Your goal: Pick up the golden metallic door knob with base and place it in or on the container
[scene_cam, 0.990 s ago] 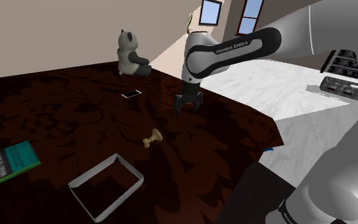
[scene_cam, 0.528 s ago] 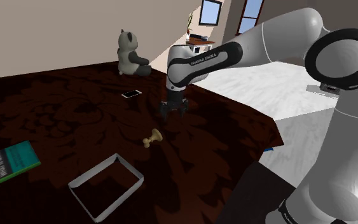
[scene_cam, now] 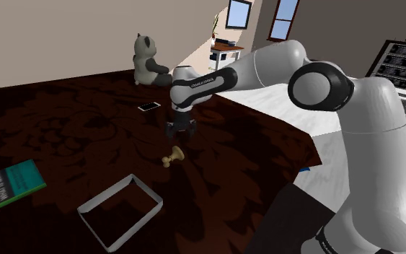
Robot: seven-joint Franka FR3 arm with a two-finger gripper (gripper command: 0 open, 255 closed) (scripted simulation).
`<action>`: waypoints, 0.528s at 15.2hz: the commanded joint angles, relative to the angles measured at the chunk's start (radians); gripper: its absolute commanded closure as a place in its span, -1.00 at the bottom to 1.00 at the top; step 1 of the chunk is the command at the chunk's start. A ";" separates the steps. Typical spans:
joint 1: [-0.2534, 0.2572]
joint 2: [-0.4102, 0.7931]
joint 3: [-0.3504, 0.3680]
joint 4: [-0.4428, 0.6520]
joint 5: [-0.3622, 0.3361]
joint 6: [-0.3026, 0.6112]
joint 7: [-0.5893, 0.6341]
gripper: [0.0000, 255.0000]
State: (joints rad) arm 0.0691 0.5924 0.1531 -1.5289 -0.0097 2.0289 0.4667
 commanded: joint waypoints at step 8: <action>0.021 0.159 -0.008 0.120 -0.006 0.027 0.023 -1.00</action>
State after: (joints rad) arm 0.0886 0.7452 0.1456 -1.4051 -0.0151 2.0448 0.4888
